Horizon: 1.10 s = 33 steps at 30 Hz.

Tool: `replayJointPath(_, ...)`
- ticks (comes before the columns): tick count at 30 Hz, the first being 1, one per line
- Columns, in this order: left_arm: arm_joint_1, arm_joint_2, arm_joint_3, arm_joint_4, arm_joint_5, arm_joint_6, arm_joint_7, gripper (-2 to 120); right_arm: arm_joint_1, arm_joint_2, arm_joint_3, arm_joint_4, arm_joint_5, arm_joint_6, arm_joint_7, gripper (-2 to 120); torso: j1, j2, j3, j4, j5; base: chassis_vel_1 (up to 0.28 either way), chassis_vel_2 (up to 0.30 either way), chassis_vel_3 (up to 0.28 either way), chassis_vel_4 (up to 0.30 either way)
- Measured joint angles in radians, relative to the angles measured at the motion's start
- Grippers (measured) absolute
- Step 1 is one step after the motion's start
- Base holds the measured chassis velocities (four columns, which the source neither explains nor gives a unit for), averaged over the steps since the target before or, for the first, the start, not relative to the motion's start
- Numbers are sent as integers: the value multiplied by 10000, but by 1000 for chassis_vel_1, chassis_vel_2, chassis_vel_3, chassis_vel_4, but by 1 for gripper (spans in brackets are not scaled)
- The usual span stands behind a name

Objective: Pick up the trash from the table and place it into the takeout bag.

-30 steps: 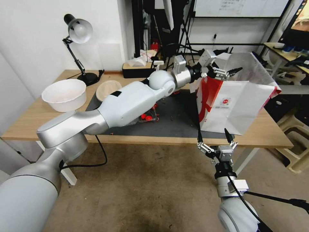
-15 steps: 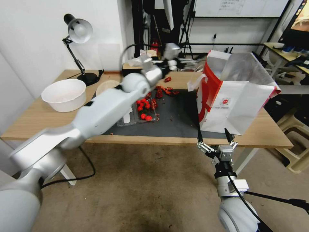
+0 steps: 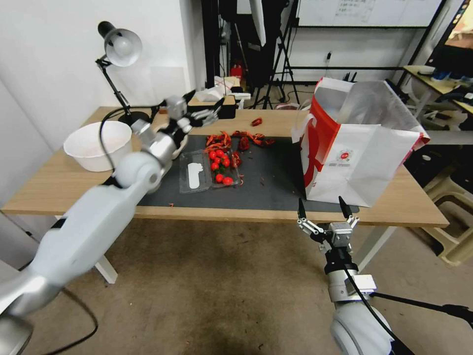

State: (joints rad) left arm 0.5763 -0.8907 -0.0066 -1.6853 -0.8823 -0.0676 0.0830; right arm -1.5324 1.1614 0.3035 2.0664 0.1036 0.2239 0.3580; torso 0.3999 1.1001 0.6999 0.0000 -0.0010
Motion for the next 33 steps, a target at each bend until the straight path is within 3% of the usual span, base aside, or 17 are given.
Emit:
replayJointPath(2,460,93,-369,-326,127,67,-107,100,0,1,-15,-8,-9,2,-2,100,0,0,-1,-3,16,0,0,0,0)
replayJointPath(4,1564,223,-1115,-942,490,164,-362,100,-7,12,-34,-12,-31,4,-5,100,0,0,0,-1,2,0,0,0,0)
replayJointPath(6,1867,238,-1322,-1098,567,164,-449,100,-12,15,-39,-13,-38,6,-7,100,0,1,-1,-1,13,0,0,0,0)
replayJointPath(13,3986,-186,-2862,-1964,1429,169,-752,100,-45,20,-40,-57,-76,43,-10,100,0,0,0,-1,5,0,0,0,0)
replayJointPath(25,6763,-1406,-4379,-2611,2976,-224,-872,100,-121,137,-38,-118,-179,138,-13,100,0,0,0,-2,11,0,0,0,0)
replayJointPath(33,7715,-1871,-5069,-2790,3730,-514,-995,100,-246,180,-38,-109,-223,196,-16,100,0,0,0,0,11,0,0,0,0)
